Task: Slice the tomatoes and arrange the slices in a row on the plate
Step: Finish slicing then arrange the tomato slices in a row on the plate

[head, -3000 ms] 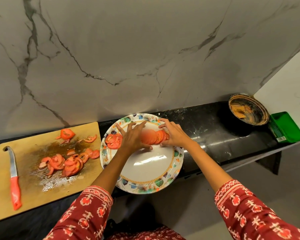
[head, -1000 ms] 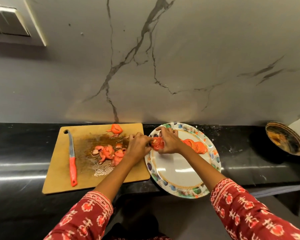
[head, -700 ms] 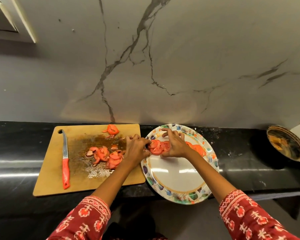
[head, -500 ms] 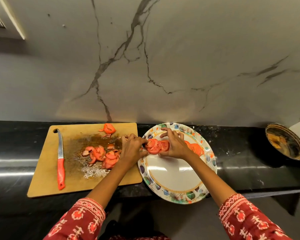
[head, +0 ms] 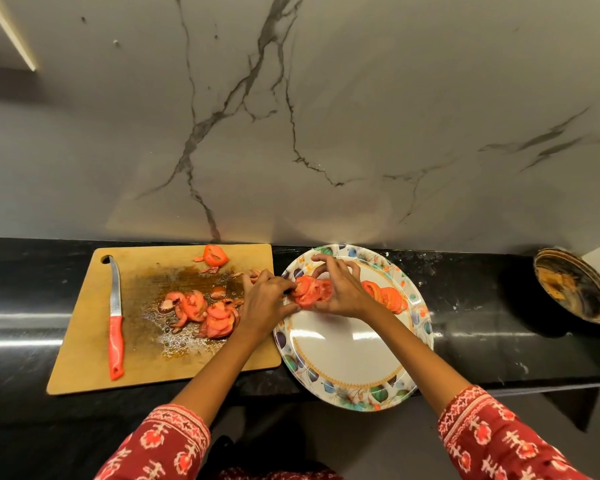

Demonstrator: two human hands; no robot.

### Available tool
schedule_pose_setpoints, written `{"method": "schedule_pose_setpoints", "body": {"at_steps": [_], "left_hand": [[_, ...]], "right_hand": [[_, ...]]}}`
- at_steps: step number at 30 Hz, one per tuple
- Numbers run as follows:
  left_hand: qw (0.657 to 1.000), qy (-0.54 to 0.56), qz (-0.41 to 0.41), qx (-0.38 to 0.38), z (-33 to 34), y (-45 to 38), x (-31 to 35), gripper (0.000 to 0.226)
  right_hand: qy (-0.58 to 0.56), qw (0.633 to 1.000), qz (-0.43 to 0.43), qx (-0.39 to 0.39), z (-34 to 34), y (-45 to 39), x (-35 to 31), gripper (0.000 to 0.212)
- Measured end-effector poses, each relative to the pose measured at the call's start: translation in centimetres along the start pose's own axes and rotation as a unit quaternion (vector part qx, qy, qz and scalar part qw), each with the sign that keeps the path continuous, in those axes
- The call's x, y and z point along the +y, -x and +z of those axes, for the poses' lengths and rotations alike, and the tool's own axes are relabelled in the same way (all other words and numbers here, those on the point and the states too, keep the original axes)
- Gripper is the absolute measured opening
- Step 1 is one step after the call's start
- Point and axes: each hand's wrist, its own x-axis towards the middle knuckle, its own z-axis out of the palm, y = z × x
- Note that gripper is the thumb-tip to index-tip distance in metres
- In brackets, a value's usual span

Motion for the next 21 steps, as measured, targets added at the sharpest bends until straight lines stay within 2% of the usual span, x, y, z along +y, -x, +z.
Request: {"method": "schedule_pose_setpoints", "body": {"at_steps": [7, 12, 16, 21], "left_hand": [[1.000, 0.015, -0.006, 0.001, 0.4, 0.1, 1.1, 0.047], [0.999, 0.037, -0.011, -0.016, 0.3, 0.2, 1.3, 0.046], [0.999, 0.031, 0.000, -0.021, 0.5, 0.3, 1.6, 0.055], [0.998, 0.042, -0.037, -0.016, 0.3, 1.0, 1.1, 0.063]], "right_hand": [[-0.024, 0.999, 0.005, 0.030, -0.3, 1.3, 0.5, 0.085], [0.001, 1.000, 0.001, 0.030, -0.7, 1.3, 0.6, 0.089], [0.028, 1.000, 0.003, 0.009, -0.9, 1.6, 0.6, 0.093], [0.026, 1.000, 0.004, 0.013, -0.9, 1.6, 0.2, 0.094]]}}
